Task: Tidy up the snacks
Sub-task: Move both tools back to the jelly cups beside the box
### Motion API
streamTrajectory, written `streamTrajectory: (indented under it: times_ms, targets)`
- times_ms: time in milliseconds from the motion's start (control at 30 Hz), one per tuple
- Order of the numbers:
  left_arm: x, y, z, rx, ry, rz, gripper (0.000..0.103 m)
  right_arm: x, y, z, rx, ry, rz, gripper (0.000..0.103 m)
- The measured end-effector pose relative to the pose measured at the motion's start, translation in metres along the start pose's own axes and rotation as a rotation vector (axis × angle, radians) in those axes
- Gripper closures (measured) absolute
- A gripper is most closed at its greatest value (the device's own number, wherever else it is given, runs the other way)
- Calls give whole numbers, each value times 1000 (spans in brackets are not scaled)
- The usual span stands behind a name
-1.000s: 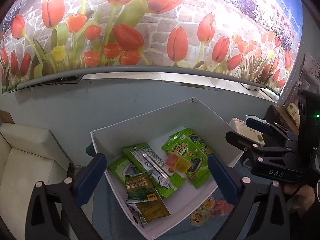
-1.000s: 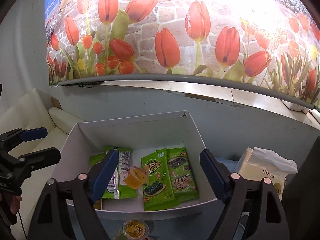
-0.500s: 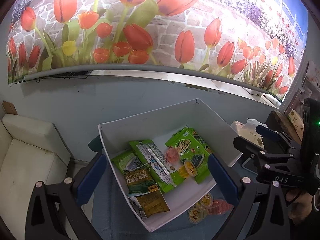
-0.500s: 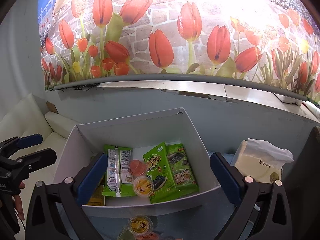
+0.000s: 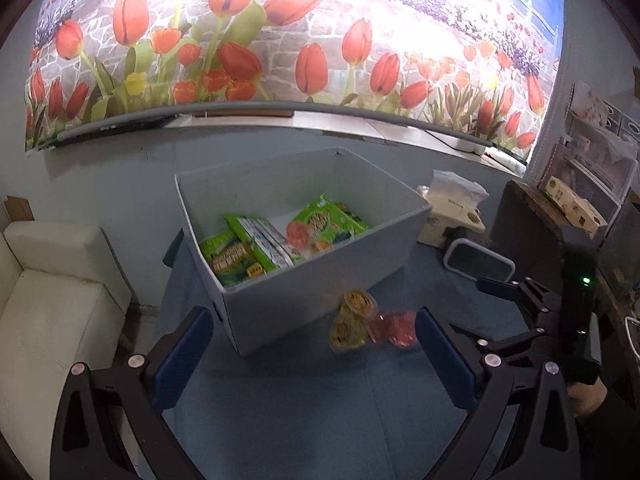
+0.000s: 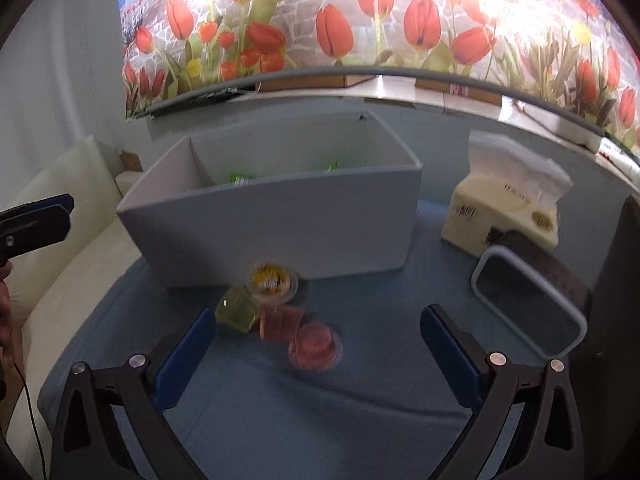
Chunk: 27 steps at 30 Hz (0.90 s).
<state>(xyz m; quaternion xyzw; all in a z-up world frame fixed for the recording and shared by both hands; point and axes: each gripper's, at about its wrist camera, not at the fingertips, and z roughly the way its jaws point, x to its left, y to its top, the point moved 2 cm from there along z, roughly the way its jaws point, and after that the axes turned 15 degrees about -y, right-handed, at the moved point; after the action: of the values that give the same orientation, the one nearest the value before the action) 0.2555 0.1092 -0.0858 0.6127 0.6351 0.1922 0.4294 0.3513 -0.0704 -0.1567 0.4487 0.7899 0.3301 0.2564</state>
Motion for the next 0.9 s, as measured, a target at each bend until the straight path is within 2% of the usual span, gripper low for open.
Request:
streamTrajectory:
  times_ms: [100,200,233,333,367,533,567,600,667,900]
  targets:
    - [-10,-41,8,70,-56,-36,0,2,-19,19,47,16,-18,0]
    - [-15,-74,14,108,-51,-49,0,2,-25,34,65,4,-21,0]
    - [-16,-81,16,122,-54,-52,0,2,-25,39,75,10,-20,2]
    - [-14,-96,23,152,-55,-75,0,5,-25,56,118,-10,-39,21]
    - [-12,-99,25,157,-56,-77,0,6,-26,60,126,-16,-48,26]
    - [-7,-99,28,158,-53,-84,0,10,-25,73,133,-3,-62,28]
    - [-7,-98,29,156,-52,-79,0,11,-24,74,131,2,-65,34]
    - [-9,-97,31,154,-48,-69,0,12,-22,74,127,2,-71,47]
    - [-11,-94,37,157,-38,-48,0,10,-21,73,125,-10,-75,57]
    - [-9,-78,70,180,-35,-14,0,-1,-31,57,119,21,-57,57]
